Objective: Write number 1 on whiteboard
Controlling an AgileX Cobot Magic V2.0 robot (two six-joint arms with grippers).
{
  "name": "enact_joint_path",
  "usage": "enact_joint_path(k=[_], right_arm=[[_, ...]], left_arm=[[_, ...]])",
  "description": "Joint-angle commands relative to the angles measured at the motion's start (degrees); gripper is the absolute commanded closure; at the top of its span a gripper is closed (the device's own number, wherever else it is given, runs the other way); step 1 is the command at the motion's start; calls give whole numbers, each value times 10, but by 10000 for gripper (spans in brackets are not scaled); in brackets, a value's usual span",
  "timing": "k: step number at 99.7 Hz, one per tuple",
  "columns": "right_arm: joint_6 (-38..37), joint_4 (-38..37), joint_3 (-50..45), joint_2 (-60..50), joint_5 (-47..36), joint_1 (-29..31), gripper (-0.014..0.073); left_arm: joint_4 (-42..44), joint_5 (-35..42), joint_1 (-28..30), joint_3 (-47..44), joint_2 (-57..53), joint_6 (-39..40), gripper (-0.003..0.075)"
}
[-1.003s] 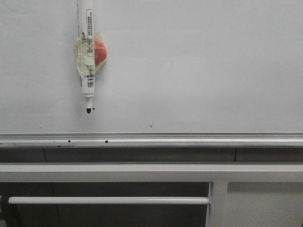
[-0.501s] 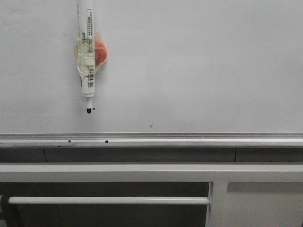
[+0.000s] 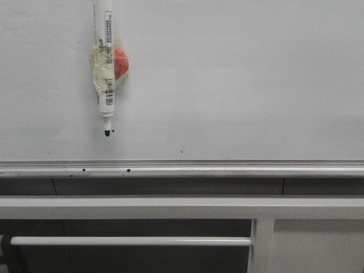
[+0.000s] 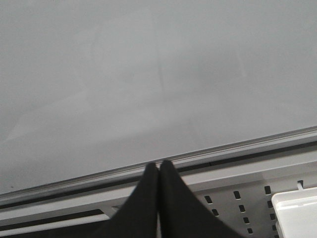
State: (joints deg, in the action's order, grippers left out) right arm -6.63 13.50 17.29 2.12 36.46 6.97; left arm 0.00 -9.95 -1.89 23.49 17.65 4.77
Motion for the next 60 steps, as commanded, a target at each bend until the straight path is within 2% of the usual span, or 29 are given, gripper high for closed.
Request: enact_joint_path(k=[1,10,19,29,33,41,51,60], right_arm=[[0,4,13,14,-53,0,657],[0,11,13,14,-67,-1,656],[13,21,13,14,-85,-2,613],[57,30,13,14,-98,-2,431],[57,31,13,14,-99,-2,314],[61,31,13,16,-93,-2,191],[66,33,16,17,-73,-3,207],[106,58,25,19,-59,-3,253]], left_arm=[[0,44,0,21,9,-3,422],[0,49,0,21,9,-3,344],[0,62,0,21,10,-3,337],[-26,63,0,21,11,-2,337],[-45,54,0,21,11,-2,337],[-73,39,0,21,18,-2,337],[-87,6,-1,21,34,-2,337],[-112,-15,-13,21,47,-19,337]])
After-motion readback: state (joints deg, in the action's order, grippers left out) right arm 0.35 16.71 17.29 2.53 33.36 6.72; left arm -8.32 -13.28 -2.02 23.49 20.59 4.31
